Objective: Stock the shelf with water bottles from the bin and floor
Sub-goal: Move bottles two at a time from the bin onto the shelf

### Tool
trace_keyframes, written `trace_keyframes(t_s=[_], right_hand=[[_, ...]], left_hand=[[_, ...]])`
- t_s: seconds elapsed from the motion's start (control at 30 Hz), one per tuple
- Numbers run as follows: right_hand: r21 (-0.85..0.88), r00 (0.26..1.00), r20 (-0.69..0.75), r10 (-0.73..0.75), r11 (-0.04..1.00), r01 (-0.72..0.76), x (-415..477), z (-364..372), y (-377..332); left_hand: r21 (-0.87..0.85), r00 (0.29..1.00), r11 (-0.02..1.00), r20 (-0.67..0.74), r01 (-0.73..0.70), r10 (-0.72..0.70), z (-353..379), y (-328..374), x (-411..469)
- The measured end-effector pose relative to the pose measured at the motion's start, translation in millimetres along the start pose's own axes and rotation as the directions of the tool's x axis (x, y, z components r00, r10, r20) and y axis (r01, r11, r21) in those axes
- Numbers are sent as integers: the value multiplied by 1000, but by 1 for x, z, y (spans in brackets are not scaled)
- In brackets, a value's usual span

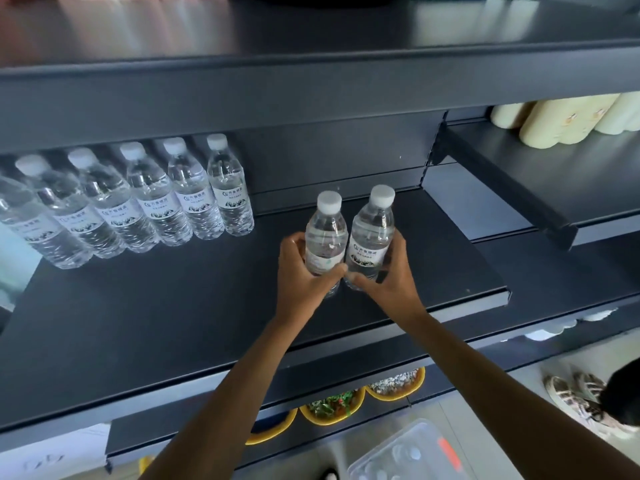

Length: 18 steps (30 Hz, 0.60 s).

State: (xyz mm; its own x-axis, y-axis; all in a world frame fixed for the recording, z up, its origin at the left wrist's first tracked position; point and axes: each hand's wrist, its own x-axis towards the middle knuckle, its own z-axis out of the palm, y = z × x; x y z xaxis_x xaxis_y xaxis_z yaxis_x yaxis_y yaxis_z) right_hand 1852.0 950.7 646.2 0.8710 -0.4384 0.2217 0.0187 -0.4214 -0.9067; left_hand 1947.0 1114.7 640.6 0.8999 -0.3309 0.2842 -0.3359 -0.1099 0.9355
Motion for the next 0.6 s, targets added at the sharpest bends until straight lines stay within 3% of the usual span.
trace_keyframes(t_s=[0.1, 0.17, 0.3, 0.47, 0.6], right_hand=[[-217, 997, -78, 28, 975, -44, -6, 14, 22], [-329, 994, -109, -14, 944, -23, -9, 19, 28], [-357, 988, -148, -49, 934, -7, -8, 21, 30], [-375, 990, -134, -47, 927, -6, -8, 20, 33], [-374, 990, -127, -59, 927, 7, -9, 20, 32]], left_hand=[[-47, 976, 998, 215, 40, -29, -19, -6, 3], [-67, 959, 996, 281, 59, -38, -31, -9, 6], [2, 970, 999, 241, 32, -32, -25, -13, -6], [109, 996, 992, 53, 71, -77, -4, -15, -17], [105, 974, 989, 186, 107, -126, -18, -17, -3]])
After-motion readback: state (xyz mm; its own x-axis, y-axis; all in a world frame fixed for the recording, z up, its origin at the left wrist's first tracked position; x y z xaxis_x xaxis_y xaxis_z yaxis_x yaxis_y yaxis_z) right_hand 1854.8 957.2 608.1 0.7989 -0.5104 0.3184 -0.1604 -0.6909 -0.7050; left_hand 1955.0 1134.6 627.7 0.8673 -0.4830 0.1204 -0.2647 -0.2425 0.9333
